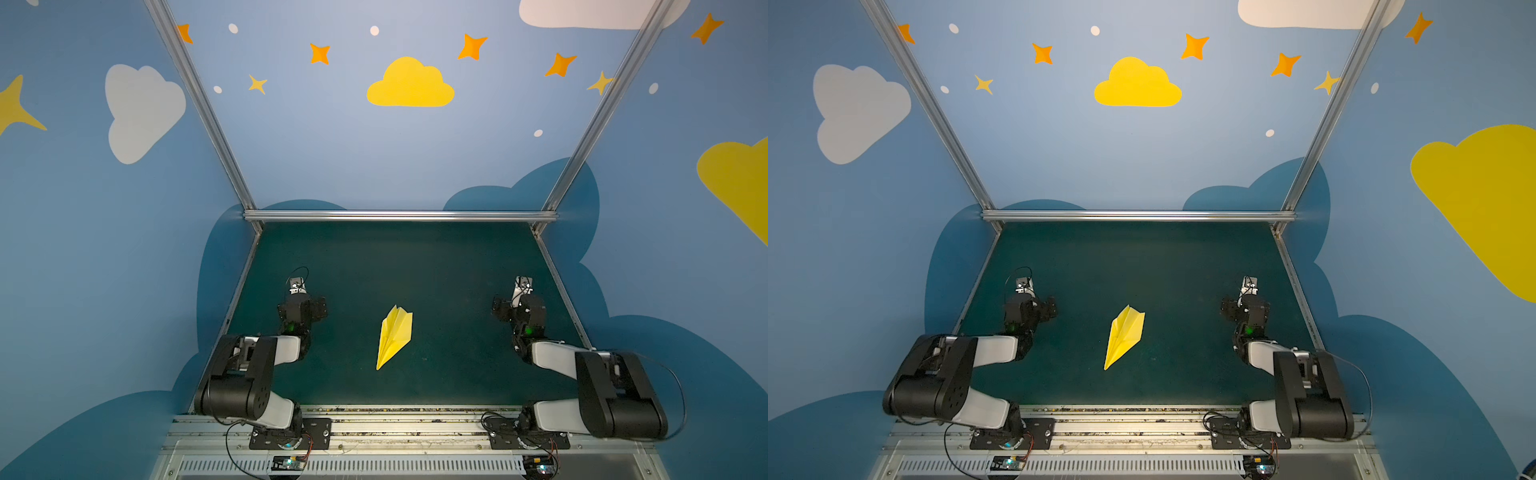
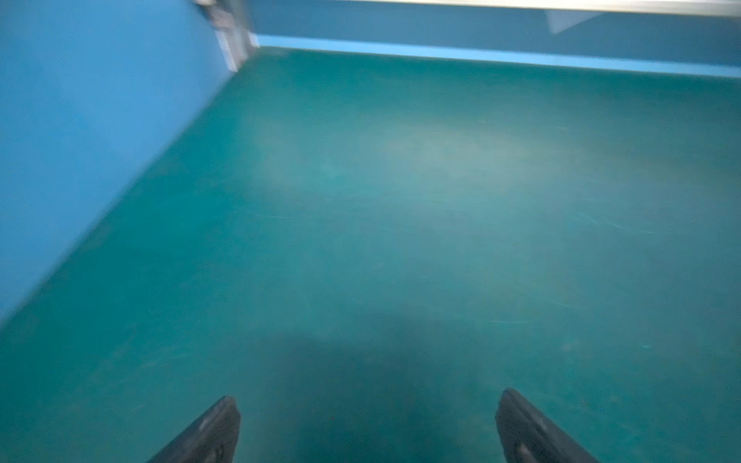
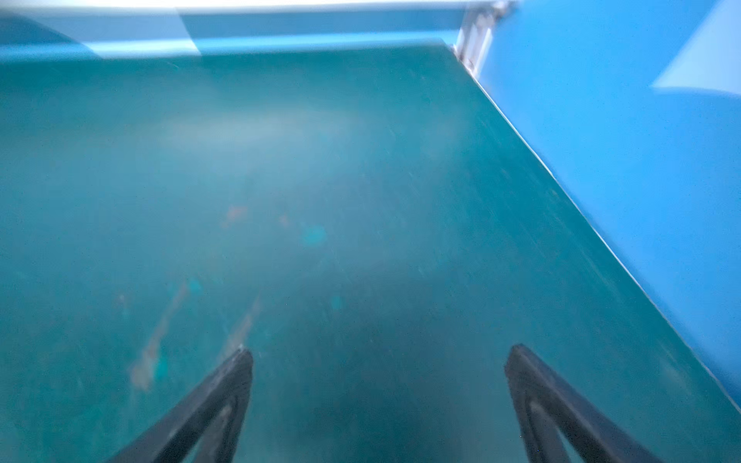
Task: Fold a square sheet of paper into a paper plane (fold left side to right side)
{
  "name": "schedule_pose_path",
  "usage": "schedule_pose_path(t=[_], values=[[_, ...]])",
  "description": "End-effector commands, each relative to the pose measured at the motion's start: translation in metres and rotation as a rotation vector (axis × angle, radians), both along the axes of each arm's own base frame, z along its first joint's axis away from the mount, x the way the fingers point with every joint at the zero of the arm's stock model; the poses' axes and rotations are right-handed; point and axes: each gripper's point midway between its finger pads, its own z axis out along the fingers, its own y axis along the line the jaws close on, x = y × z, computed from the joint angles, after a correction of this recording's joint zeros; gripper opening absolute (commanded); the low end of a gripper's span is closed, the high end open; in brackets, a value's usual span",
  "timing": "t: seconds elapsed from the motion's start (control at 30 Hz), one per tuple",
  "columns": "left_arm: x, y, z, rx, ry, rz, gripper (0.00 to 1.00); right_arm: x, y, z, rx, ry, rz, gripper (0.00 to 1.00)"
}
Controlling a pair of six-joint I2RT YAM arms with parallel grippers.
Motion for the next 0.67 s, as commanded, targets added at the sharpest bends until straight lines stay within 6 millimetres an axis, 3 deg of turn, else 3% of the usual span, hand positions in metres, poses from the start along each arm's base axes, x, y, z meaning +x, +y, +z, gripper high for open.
schedule_pose_path(t=[0.0, 0.03, 0.1, 0.2, 0.63], values=[[0.0204, -0.0049, 0.0228, -0.066, -0.06, -0.068, 1.0, 0.0156, 0.0085, 0.0143, 0.044, -0.056, 0.047, 0.97], [0.0214, -0.0011, 0.0224, -0.076, -0.059, -0.051, 1.0, 0.0175, 0.0025, 0.009, 0.062, 0.012, 0.032, 0.97], [0.0213, -0.0014, 0.0225, -0.074, -0.054, -0.056, 1.0, 0.0195, 0.003, 0.0146, 0.04, -0.088, 0.027, 0.97], [0.0212, -0.0012, 0.022, -0.074, -0.053, -0.056, 1.0, 0.018, 0.0068, 0.0114, 0.031, 0.001, 0.032, 0.97], [0.0199, -0.0016, 0.0247, -0.07, -0.064, -0.058, 1.0, 0.0185, 0.006, 0.0126, 0.031, -0.022, 0.03, 0.97]])
